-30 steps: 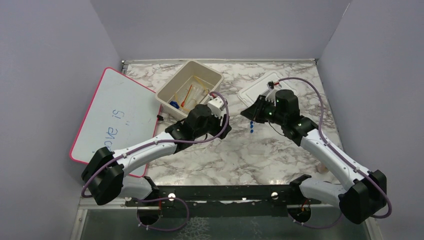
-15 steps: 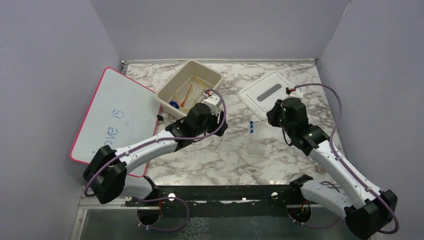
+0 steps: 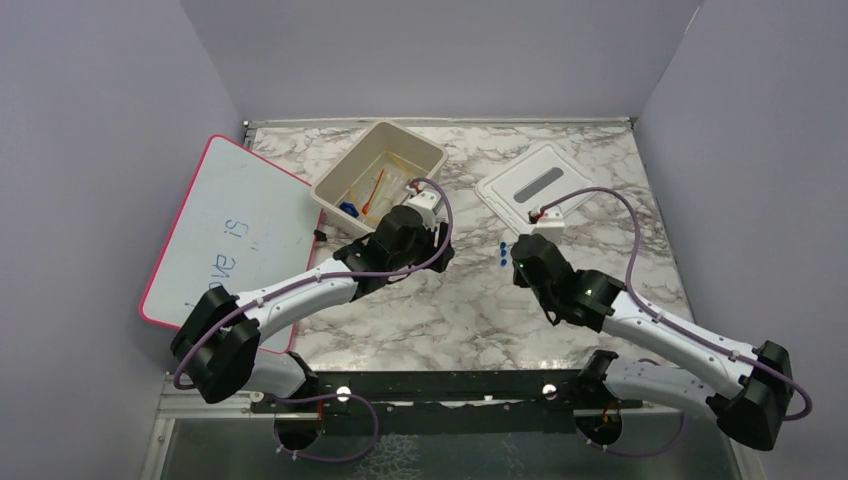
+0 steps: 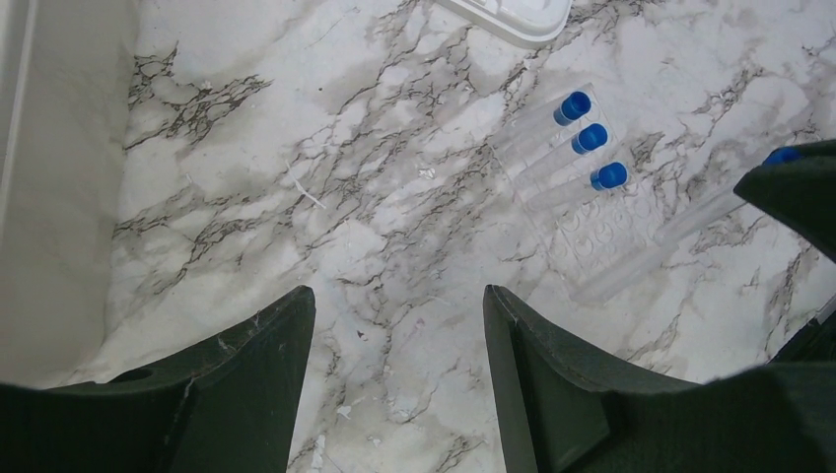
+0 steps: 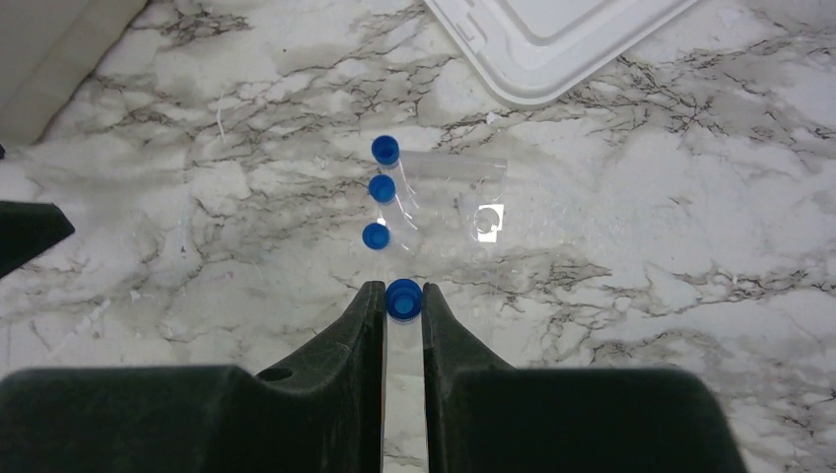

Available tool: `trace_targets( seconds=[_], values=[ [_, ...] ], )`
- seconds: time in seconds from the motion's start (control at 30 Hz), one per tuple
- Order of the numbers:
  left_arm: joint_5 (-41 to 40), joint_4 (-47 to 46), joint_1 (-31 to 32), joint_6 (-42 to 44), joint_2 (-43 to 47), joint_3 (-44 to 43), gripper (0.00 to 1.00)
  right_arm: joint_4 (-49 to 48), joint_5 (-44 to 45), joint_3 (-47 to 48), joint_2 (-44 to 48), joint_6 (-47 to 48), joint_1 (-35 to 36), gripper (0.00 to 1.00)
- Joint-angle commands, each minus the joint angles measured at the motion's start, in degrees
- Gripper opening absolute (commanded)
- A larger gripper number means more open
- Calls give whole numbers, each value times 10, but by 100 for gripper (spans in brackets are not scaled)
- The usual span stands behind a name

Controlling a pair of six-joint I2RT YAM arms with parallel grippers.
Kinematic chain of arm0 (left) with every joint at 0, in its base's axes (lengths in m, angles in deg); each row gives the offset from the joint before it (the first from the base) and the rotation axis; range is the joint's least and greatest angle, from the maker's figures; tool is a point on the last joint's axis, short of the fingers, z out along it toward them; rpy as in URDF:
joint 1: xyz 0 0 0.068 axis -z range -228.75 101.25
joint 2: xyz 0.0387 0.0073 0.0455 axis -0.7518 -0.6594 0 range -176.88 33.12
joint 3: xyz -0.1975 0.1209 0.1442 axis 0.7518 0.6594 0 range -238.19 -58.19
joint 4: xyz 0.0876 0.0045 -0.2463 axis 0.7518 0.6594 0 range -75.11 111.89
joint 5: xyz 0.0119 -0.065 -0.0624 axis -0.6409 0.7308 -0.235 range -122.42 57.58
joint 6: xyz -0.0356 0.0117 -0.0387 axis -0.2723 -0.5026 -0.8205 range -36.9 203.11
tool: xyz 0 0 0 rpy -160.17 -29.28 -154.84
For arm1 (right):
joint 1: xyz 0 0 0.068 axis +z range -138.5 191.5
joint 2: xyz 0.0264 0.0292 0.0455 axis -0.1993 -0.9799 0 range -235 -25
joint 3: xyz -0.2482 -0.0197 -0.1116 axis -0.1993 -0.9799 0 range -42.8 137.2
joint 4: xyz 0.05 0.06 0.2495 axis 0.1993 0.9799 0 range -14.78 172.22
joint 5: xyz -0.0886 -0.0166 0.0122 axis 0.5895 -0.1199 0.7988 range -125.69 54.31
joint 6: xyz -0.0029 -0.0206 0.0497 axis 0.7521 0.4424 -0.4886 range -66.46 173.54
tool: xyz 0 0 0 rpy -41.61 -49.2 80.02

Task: Organize the chemistry lab equipment

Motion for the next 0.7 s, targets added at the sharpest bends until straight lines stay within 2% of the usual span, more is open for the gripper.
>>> trace_targets(
  seconds=[0.0,0.33,0.67],
  values=[
    [-6,0,-8,-6,-2,-11,66,-17,114,-22,-5,-14,54,11],
    [-8,0,-15,-8,-3,-6,66,-161,169,-81,-37,22,129,11],
    [-4,0,-20,-8,-6,-5,66,-271,215,-129,-65,36,141,11]
  ],
)
